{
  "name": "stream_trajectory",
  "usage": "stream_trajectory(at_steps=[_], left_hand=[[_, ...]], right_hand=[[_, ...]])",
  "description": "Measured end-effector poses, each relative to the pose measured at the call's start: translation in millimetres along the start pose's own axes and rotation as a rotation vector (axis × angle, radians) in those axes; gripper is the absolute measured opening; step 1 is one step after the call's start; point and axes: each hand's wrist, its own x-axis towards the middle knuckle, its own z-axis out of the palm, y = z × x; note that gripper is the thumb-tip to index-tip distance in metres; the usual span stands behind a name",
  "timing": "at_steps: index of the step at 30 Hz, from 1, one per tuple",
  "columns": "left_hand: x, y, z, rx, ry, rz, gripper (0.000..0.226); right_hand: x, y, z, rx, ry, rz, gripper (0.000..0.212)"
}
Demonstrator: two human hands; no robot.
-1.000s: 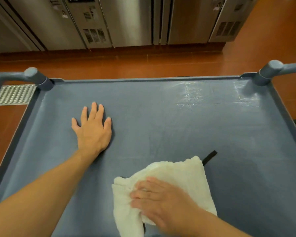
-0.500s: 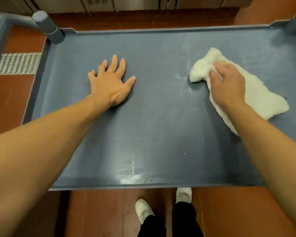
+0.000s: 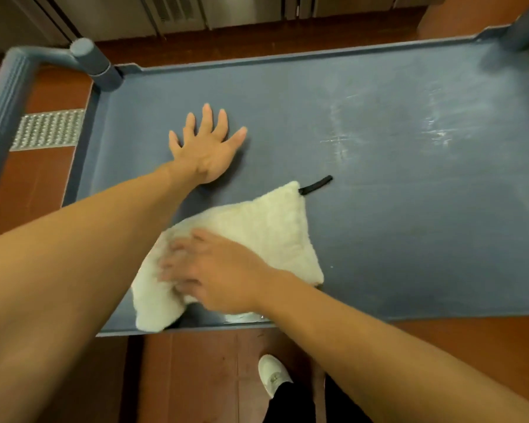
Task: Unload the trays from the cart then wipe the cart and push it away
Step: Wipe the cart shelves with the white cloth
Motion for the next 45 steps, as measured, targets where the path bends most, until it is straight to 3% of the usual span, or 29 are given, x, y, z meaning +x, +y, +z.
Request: stream_trajectory(at_steps=[3,8,13,19,24,27,33,36,40,45], left_hand=[[-5,-4,12,0.058,0.052,0.011,0.085],[-18,-1,24,0.122,0.174,0.029,0.091],[-27,5,27,0.120,0.197,0.040,0.092],[-32,7,34,0.125,0.221,0.040,0.093],[-33,11,35,0.127,0.224,0.035,0.093],[-32,16,35,0.143,0.220,0.026,0.092],[-28,45,28,0.101,0.215,-0.008,0.091],[-37,106,38,0.064,0.235,0.139,0.085],[-53,194,63,0.011,0.144,0.280,0.080],[-54,205,82,0.140,0.137,0.315,0.082]], right_hand=[[-24,-9,10,0.049,-0.120,-0.056,0.035],[-92,10,-24,0.088,-0.139,0.021,0.036],[-165,35,-66,0.035,-0.148,0.159,0.039],[-247,69,-109,-0.038,0.010,0.430,0.043],[-303,102,-143,-0.043,0.329,0.699,0.041],[-308,116,-149,-0.124,0.460,0.762,0.038],[-303,122,-145,-0.137,0.479,0.774,0.037],[-300,125,-144,-0.155,0.474,0.767,0.037],[-294,124,-144,-0.149,0.457,0.784,0.038],[-298,126,-147,-0.173,0.542,0.893,0.037]])
